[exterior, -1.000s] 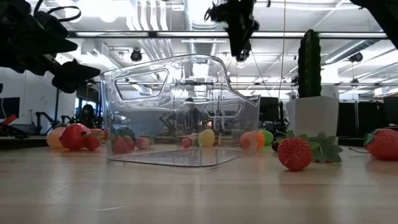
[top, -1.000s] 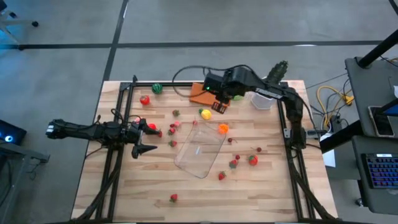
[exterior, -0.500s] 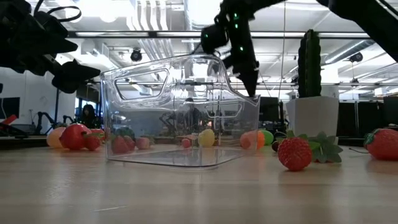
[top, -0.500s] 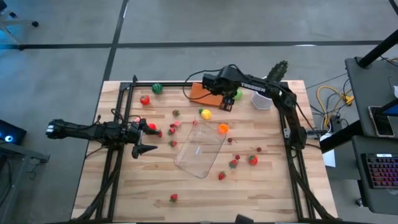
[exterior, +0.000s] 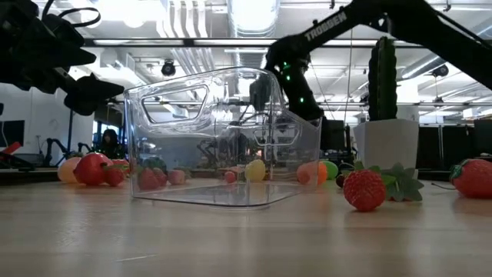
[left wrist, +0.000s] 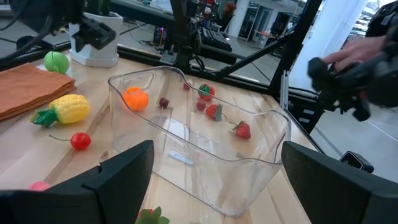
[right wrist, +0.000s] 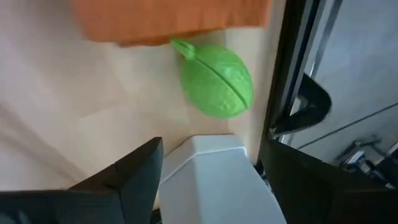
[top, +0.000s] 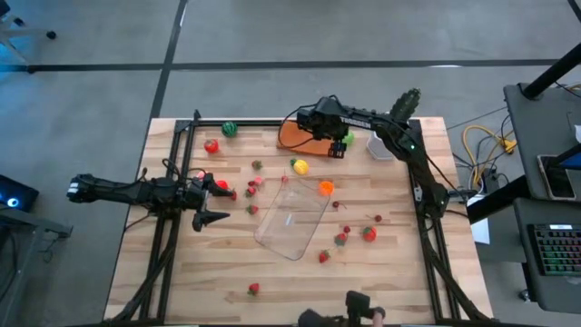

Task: Pick and placing Produce into tupperware
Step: Put the melon into the transparent bin

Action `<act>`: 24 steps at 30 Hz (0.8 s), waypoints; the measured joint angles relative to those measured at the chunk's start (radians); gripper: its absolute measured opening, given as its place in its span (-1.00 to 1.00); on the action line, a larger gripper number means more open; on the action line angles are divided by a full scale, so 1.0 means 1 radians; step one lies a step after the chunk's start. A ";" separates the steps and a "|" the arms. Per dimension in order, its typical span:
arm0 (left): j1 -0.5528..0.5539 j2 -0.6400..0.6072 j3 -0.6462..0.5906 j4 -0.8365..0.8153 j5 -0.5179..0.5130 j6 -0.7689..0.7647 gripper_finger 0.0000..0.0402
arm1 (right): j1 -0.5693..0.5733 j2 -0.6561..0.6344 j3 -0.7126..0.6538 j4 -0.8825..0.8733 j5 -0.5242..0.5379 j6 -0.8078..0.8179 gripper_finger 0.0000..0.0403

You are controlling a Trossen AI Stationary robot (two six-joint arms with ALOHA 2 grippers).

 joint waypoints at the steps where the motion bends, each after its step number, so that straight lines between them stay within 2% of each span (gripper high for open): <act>1: 0.000 0.000 0.000 0.000 0.000 0.000 0.69 | -0.012 0.008 0.000 -0.001 0.001 0.006 0.31; 5: 0.000 0.000 0.000 0.000 0.000 0.000 0.69 | -0.045 0.041 0.001 -0.013 0.001 0.035 0.30; 8: 0.000 0.001 0.000 0.000 0.000 0.000 0.69 | -0.052 0.052 0.001 -0.004 -0.039 0.038 0.32; 13: 0.000 0.000 0.000 0.000 0.000 0.000 0.69 | -0.054 0.055 0.000 0.080 -0.055 -0.011 0.33; 24: 0.000 0.001 0.000 0.000 0.000 0.000 0.69 | -0.112 0.055 -0.061 0.121 -0.081 -0.034 0.39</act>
